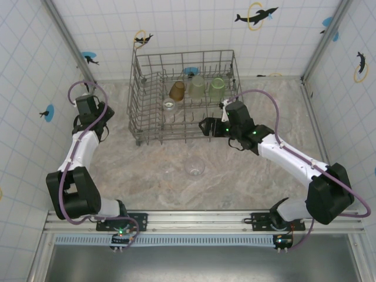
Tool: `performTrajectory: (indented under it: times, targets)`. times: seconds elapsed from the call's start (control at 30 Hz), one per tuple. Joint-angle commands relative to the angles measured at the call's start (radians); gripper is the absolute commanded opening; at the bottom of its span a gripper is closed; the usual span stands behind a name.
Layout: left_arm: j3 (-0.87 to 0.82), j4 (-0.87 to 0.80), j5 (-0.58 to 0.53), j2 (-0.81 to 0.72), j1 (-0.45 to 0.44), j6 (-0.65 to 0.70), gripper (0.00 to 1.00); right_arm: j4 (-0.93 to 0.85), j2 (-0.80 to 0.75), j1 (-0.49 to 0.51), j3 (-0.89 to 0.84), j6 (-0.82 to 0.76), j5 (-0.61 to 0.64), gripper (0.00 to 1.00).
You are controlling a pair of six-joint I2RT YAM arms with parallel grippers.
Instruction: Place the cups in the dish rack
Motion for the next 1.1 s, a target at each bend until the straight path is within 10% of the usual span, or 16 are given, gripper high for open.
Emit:
performTrajectory:
  times: [0.0,1.07]
  targets:
    - [0.007,0.075,0.07,-0.03,0.004,-0.031,0.0,-0.057,0.019,0.014,0.042,0.013,0.003,0.99]
    - [-0.102,0.526,0.337,-0.119,-0.013,-0.198,0.0,-0.048,0.06,0.027,0.071,0.002,0.001,0.99]
